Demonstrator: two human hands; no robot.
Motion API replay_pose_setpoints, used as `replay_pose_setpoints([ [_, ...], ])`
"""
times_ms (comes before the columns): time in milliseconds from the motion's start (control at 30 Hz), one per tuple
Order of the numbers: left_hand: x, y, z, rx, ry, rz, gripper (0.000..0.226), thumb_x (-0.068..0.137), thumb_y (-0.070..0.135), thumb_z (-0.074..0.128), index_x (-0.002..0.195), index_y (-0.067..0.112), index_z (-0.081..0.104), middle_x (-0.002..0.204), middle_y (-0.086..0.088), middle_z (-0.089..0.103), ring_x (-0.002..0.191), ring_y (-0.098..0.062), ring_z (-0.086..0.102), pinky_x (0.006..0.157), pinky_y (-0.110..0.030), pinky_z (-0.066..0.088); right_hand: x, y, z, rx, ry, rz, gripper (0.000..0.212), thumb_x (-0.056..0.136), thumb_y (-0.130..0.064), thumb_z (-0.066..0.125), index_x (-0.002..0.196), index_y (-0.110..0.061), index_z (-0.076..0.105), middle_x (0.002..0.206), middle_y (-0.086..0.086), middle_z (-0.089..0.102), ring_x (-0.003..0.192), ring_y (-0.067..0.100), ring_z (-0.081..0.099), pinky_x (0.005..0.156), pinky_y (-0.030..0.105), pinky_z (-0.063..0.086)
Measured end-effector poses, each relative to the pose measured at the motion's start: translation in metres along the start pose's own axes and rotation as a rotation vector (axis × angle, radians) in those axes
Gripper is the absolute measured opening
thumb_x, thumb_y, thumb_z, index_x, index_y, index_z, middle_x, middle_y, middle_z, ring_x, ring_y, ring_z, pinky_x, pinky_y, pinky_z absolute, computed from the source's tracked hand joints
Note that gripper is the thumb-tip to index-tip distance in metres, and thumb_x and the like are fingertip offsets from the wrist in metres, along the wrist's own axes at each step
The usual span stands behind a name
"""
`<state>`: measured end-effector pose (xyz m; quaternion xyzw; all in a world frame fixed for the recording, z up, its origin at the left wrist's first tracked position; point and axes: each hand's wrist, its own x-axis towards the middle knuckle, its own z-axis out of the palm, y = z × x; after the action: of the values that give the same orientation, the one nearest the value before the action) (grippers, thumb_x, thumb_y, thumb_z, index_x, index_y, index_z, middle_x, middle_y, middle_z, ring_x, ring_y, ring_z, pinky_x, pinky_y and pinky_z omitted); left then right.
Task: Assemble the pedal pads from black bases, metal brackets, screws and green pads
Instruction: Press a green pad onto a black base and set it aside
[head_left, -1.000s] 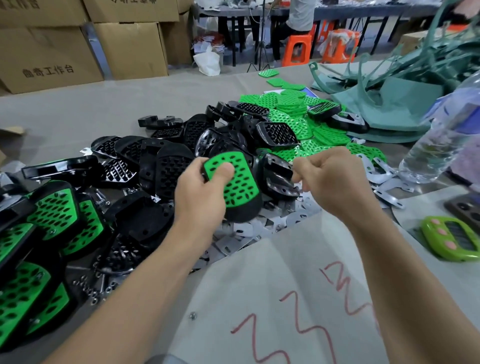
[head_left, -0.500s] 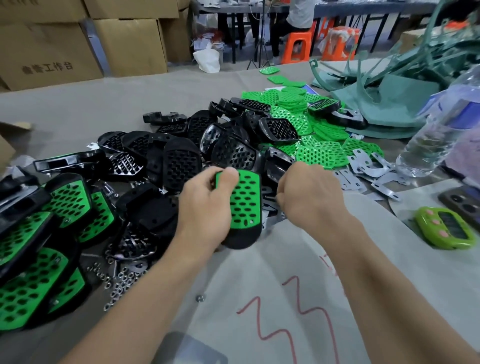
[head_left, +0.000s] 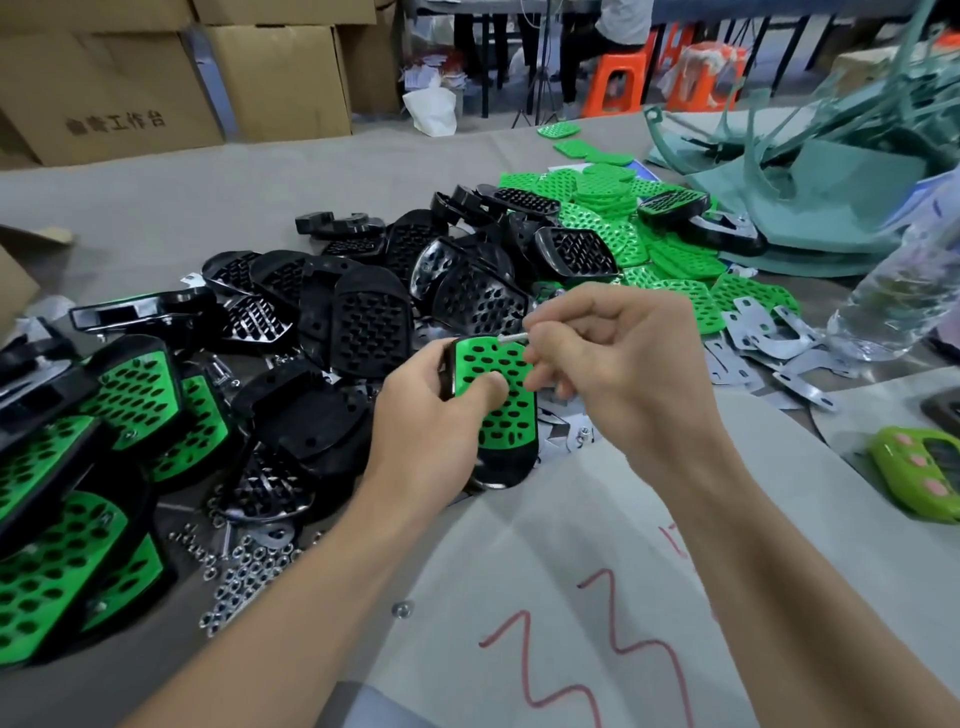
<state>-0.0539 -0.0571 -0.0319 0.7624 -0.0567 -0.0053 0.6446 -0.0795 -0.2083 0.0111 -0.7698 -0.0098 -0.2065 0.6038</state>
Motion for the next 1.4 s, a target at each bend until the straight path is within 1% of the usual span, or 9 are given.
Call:
replay_pose_setpoints([
  [367, -0.004, 0.004, 0.0, 0.001, 0.056, 0.049, 0.018, 0.076, 0.026, 0.072, 0.093, 0.03, 0.075, 0.082, 0.004, 0.077, 0.08, -0.018, 0.074, 0.074, -0.05, 0.062, -0.009, -0.004, 0.008, -0.566, -0.104, -0.156, 0.036, 0.071, -0.02, 0.056, 0.097, -0.03, 0.078, 0.045, -0.011, 0.045, 0.05, 0.01, 0.047, 0.054, 0.015, 0.036],
  [600, -0.006, 0.009, -0.003, -0.136, 0.103, -0.036, 0.019, 0.074, 0.022, 0.071, 0.091, 0.026, 0.078, 0.084, 0.001, 0.078, 0.079, -0.016, 0.076, 0.065, -0.038, 0.062, -0.001, 0.002, -0.004, -0.53, -0.054, -0.008, 0.026, 0.084, -0.007, 0.057, 0.088, -0.024, 0.076, 0.041, -0.015, 0.047, 0.043, 0.007, 0.045, 0.047, 0.013, 0.031],
  [667, 0.0, 0.021, -0.012, -0.212, 0.131, -0.064, 0.016, 0.076, 0.015, 0.073, 0.088, 0.024, 0.079, 0.086, 0.002, 0.079, 0.077, -0.014, 0.076, 0.06, -0.028, 0.059, 0.004, 0.008, -0.012, -0.724, -0.002, 0.035, 0.028, 0.09, -0.017, 0.057, 0.111, -0.026, 0.072, 0.047, -0.008, 0.05, 0.049, 0.009, 0.047, 0.057, 0.027, 0.038],
  [767, 0.017, 0.05, -0.042, -0.26, 0.145, -0.067, 0.015, 0.072, 0.017, 0.074, 0.084, 0.024, 0.08, 0.09, 0.0, 0.08, 0.082, -0.018, 0.077, 0.069, -0.039, 0.062, 0.007, 0.011, -0.019, -0.99, 0.12, 0.084, 0.055, 0.094, -0.029, 0.054, 0.148, -0.031, 0.044, 0.057, -0.003, 0.057, 0.063, 0.026, 0.053, 0.063, 0.037, 0.038],
  [900, 0.038, 0.078, -0.098, -0.309, 0.266, -0.043, 0.009, 0.074, 0.013, 0.073, 0.075, 0.017, 0.081, 0.083, -0.004, 0.079, 0.073, -0.021, 0.077, 0.055, -0.031, 0.059, -0.005, 0.004, 0.022, -0.664, -0.007, -0.08, 0.032, 0.09, -0.025, 0.066, 0.121, -0.03, 0.07, 0.056, -0.022, 0.054, 0.063, 0.003, 0.05, 0.067, 0.028, 0.036],
  [1000, 0.045, 0.078, -0.127, -0.337, 0.392, -0.055, 0.005, 0.077, 0.01, 0.073, 0.081, 0.013, 0.075, 0.079, -0.001, 0.079, 0.071, -0.019, 0.077, 0.054, -0.027, 0.057, -0.024, -0.005, 0.082, -0.541, -0.393, -0.172, 0.065, 0.084, -0.05, 0.071, 0.145, -0.036, 0.051, 0.11, -0.025, 0.062, 0.116, 0.0, 0.045, 0.102, 0.022, 0.037],
  [1100, 0.049, 0.075, -0.138, -0.342, 0.442, -0.042, 0.007, 0.076, 0.008, 0.074, 0.073, 0.014, 0.073, 0.076, -0.001, 0.078, 0.072, -0.019, 0.076, 0.06, -0.029, 0.06, -0.033, -0.003, 0.134, -0.659, -0.694, -0.23, 0.101, 0.077, -0.066, 0.069, 0.159, -0.038, 0.017, 0.167, -0.001, 0.02, 0.152, 0.02, 0.012, 0.122, 0.039, 0.02],
  [1267, 0.052, 0.075, -0.149, -0.384, 0.412, -0.032, 0.013, 0.075, 0.012, 0.074, 0.088, 0.012, 0.074, 0.085, -0.004, 0.079, 0.079, -0.021, 0.077, 0.063, -0.029, 0.059, -0.025, -0.003, 0.157, -0.679, -0.481, -0.466, 0.07, 0.078, -0.047, 0.071, 0.143, -0.026, 0.055, 0.145, -0.008, 0.054, 0.127, 0.019, 0.047, 0.094, 0.042, 0.053],
  [1400, 0.052, 0.077, -0.148, -0.394, 0.401, -0.039, 0.011, 0.077, 0.01, 0.073, 0.088, 0.011, 0.073, 0.084, -0.004, 0.079, 0.078, -0.022, 0.077, 0.067, -0.032, 0.061, 0.005, -0.004, 0.156, -0.611, -0.354, -0.37, 0.05, 0.085, -0.05, 0.068, 0.132, -0.033, 0.064, 0.132, -0.011, 0.064, 0.125, 0.015, 0.052, 0.101, 0.041, 0.05],
])
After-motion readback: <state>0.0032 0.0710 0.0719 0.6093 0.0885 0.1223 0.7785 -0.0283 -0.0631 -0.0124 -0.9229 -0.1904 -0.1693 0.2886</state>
